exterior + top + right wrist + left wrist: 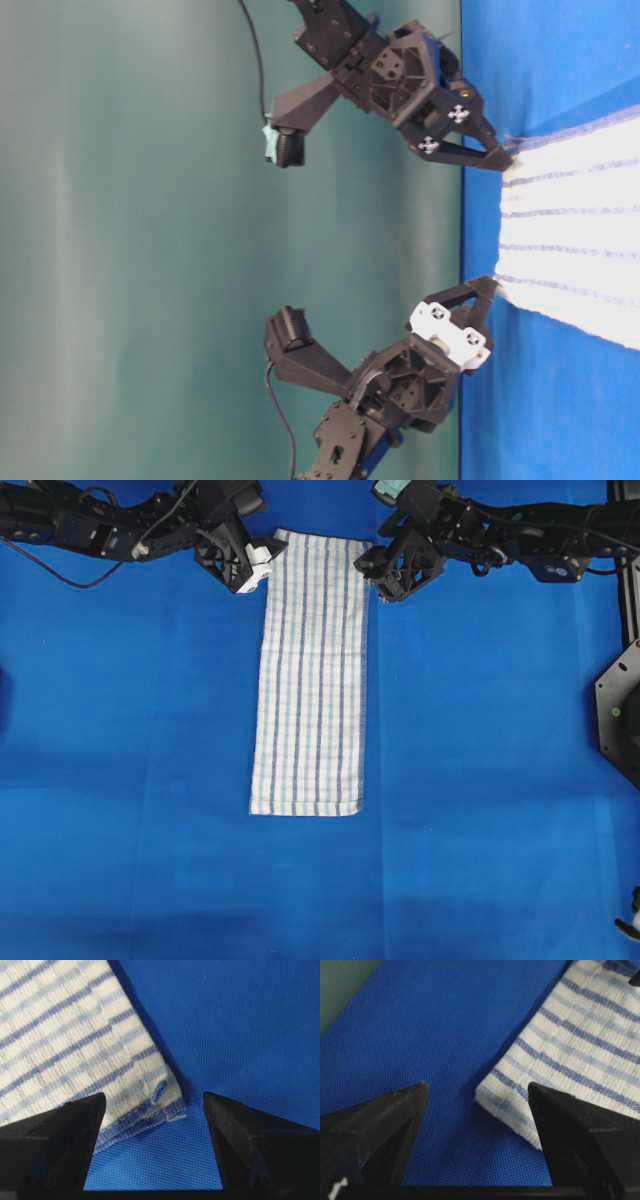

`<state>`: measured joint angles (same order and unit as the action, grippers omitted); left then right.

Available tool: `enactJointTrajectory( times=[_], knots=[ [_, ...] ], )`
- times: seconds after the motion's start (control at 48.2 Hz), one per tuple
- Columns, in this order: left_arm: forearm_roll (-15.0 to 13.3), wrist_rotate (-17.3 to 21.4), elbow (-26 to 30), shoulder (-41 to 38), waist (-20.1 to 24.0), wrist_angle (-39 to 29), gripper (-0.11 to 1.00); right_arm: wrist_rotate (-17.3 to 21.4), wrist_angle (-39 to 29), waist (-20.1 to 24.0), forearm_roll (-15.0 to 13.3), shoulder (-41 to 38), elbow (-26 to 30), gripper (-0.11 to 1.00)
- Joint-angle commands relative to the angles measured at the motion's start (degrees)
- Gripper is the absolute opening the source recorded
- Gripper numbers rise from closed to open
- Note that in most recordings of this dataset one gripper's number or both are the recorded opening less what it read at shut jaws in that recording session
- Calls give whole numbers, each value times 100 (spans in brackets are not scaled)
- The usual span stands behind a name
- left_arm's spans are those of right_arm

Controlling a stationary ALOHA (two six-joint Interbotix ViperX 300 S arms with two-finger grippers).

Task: Fold the blue towel.
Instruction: 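Grasp the far-end corners of the long towel strip with both grippers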

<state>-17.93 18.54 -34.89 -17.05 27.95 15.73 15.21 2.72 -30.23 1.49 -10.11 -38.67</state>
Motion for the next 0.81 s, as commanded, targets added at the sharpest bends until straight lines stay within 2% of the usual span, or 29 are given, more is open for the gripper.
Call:
enactJointTrajectory(
  times=[0.0,0.27,0.374,0.457,0.685,0.726,0.789],
  knots=[
    [0,-18,88,0,18,97,76,-9,53,-9,26,0,105,81],
    [-9,-35,141,-255,-44,123,75,-9,141,-9,35,-158,114,80],
    [-18,-35,176,-290,-70,123,66,-18,149,-9,35,-158,114,75],
    [-9,-26,193,-299,-114,123,50,-35,149,0,9,-158,105,62],
    [-9,9,202,-290,-193,132,10,-44,149,44,-44,-158,123,11],
    [-9,35,202,-299,-185,132,7,-44,149,53,-44,-158,123,6],
    [-9,70,220,-290,-185,141,7,-44,158,53,-44,-158,123,6]
  ],
)
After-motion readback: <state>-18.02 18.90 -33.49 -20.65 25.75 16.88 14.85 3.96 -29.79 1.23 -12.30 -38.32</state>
